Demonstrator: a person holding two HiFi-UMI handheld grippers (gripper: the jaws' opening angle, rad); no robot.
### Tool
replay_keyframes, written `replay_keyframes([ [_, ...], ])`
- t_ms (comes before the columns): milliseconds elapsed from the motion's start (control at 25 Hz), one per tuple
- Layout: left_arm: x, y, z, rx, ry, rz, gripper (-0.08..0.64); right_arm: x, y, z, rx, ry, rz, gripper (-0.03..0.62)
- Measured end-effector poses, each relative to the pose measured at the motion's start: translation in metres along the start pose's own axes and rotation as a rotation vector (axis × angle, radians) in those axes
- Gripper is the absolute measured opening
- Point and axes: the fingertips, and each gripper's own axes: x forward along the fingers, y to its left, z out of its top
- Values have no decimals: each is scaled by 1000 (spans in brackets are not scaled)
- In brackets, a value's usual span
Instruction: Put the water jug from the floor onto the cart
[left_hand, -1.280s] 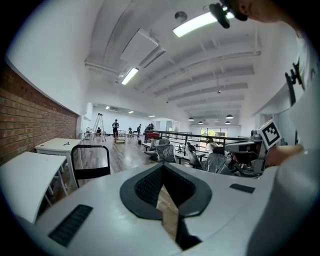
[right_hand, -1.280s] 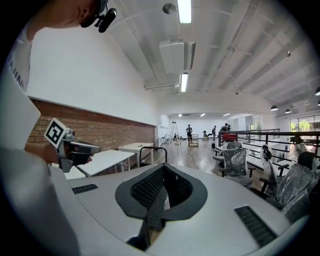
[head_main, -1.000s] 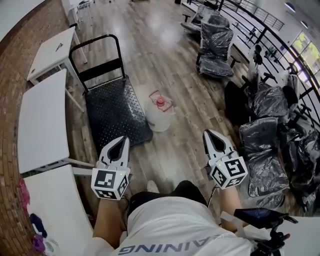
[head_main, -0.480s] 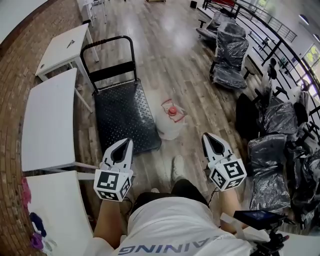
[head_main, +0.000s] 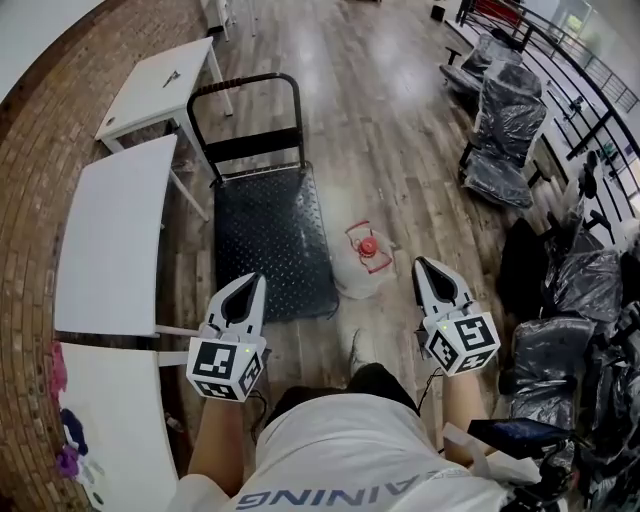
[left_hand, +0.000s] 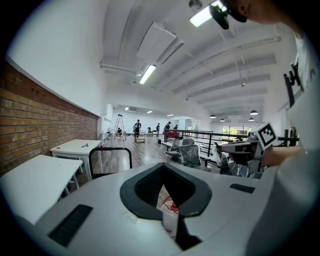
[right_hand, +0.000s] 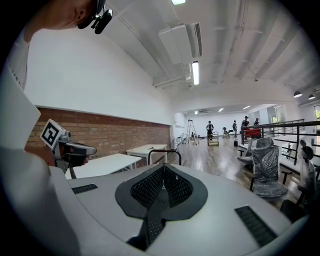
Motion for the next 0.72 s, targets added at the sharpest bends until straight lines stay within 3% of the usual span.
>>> replay_keyframes([
  [400, 114, -18, 8, -19, 82, 72, 0, 84, -104, -12, 36, 51, 93, 6],
  [560, 135, -19, 12, -19, 67, 86, 2, 108, -124, -12, 29, 46, 111, 6],
  [720, 150, -19, -8, -25, 119, 97, 2, 124, -133, -43, 43, 102, 118, 6],
])
